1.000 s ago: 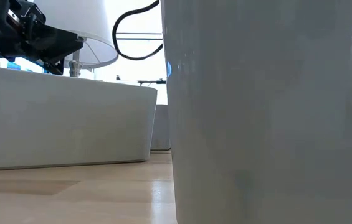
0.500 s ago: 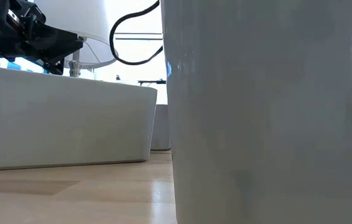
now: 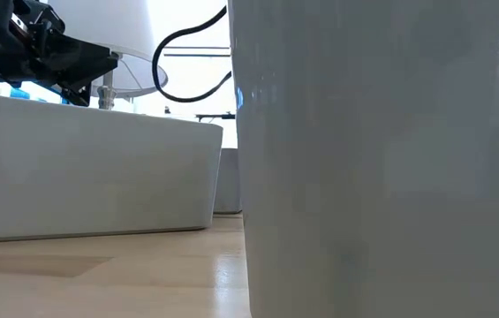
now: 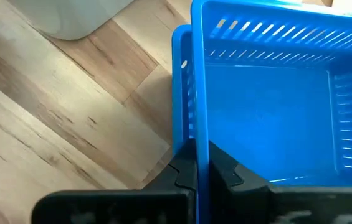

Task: Stack baskets by color
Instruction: Stack the top blue bin on top of the middle blue bin

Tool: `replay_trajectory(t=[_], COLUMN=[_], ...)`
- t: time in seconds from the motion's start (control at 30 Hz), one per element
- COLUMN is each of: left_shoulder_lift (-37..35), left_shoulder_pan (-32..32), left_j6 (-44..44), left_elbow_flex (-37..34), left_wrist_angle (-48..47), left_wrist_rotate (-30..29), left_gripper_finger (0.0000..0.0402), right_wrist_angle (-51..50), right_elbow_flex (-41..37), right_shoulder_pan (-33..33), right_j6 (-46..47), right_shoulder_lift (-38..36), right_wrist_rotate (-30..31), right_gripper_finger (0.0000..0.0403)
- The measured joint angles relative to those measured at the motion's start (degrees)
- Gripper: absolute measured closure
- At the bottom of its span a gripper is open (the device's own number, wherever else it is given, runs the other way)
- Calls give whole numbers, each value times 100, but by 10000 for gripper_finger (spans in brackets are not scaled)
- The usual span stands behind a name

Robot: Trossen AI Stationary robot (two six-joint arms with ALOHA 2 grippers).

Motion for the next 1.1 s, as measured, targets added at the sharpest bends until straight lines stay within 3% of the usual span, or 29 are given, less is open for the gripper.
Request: replay_trajectory(t=[0.2,0.3,0.67,0.77,1.1], left_shoulder_lift=[2,1,1,0,1], left_shoulder_pan=[0,0,0,-1,-1], left_j6=[-1,0,1,1,1], left_elbow_flex=[0,0,0,0,0], left_wrist_angle=[1,1,-1,0,1], left_wrist_rotate=[0,0,-2,-2,-2], left_gripper_finger=[300,300,300,300,300], right_wrist_angle=[18,31,7,-62,-300], right_elbow_flex=[0,0,2,3,9], right_shoulder_pan=[0,0,4,0,76], right_j6=[9,-2,-194,-197,-249], right_shoulder_lift=[0,0,-14,-94,-493], right_wrist_rotate=[26,41,292,261,415], right_gripper_finger=[399,375,185,150,131])
